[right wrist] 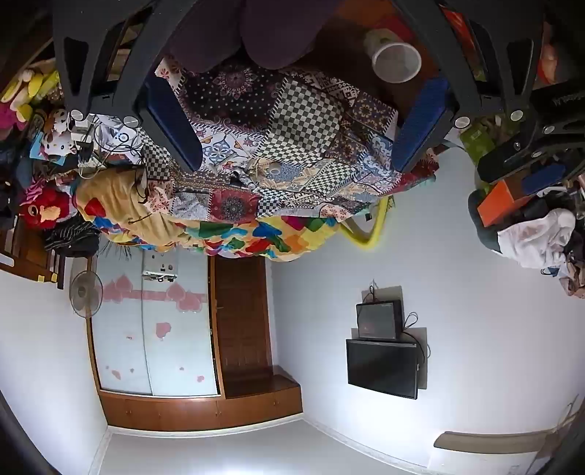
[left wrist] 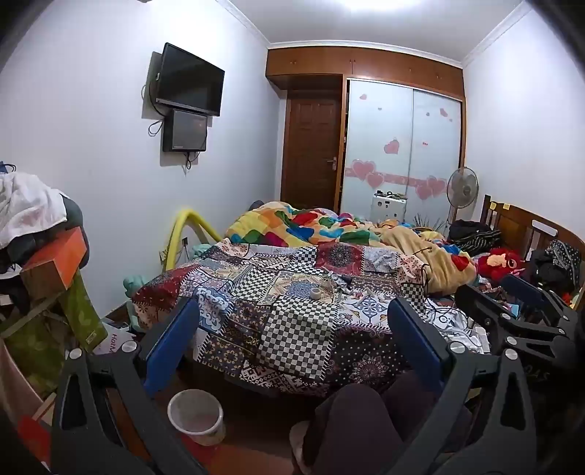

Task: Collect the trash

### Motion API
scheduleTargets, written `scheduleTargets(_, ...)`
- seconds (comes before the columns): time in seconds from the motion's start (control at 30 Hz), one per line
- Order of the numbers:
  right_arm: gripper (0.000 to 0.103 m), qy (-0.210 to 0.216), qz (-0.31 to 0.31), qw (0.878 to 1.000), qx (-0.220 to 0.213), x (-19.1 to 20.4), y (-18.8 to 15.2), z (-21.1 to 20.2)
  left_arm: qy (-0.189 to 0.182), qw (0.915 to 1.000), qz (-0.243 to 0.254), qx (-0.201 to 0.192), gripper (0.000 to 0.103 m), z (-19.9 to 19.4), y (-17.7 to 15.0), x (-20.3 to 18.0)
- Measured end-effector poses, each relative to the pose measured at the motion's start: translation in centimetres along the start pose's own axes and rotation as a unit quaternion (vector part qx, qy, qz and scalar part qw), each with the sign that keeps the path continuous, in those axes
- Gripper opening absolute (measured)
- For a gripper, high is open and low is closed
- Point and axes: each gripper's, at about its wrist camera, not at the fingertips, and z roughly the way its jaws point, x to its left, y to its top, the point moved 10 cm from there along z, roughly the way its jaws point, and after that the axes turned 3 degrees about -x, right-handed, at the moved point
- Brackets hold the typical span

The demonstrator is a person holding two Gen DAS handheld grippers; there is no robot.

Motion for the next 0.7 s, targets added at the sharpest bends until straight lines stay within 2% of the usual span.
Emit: scheduleTargets(0.7, 0.103, -0.002, 0.000, 1.000, 0.000, 0.26, -0.42, -0.26, -0.005, 1.0000, -0.004, 0.006, 0.103, 0.38, -0.40, 0.10)
